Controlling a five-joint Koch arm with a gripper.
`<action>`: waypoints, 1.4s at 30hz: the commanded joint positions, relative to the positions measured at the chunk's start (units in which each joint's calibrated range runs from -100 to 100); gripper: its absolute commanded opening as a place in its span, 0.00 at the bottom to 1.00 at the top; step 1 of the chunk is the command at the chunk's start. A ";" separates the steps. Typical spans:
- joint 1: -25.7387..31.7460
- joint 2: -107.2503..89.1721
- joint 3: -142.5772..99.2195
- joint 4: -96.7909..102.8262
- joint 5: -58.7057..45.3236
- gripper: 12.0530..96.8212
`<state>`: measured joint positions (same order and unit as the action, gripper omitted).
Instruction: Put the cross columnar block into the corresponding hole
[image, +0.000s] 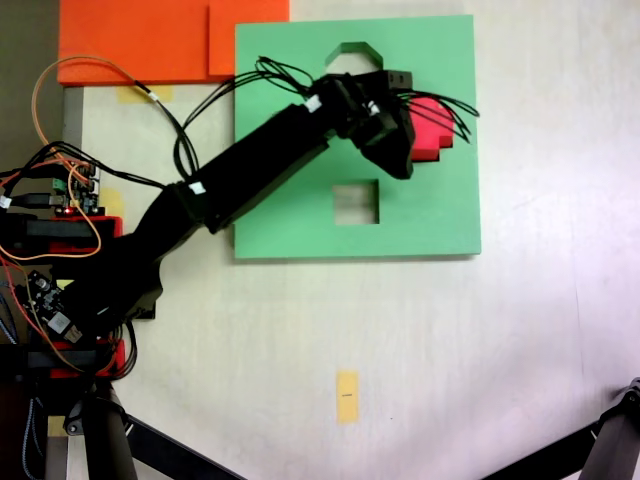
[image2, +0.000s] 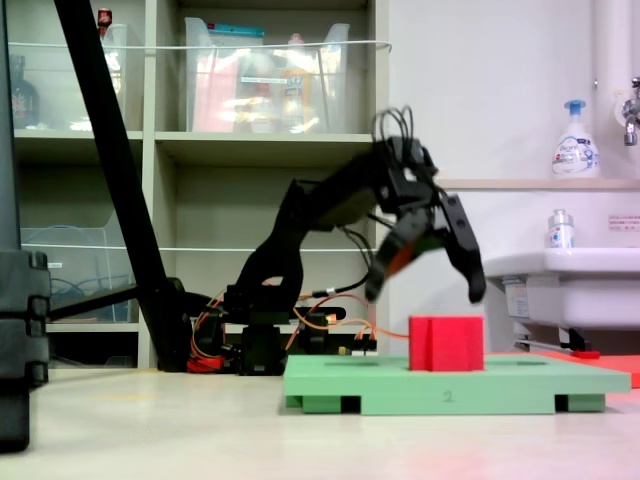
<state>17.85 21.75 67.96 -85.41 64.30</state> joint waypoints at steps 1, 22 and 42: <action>0.15 -14.21 2.73 -6.02 -3.03 0.70; -16.41 -96.19 -32.06 -8.81 -39.80 0.61; -16.75 -121.75 -167.96 110.59 -57.88 0.45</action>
<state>0.90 -99.32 -99.71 19.33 8.62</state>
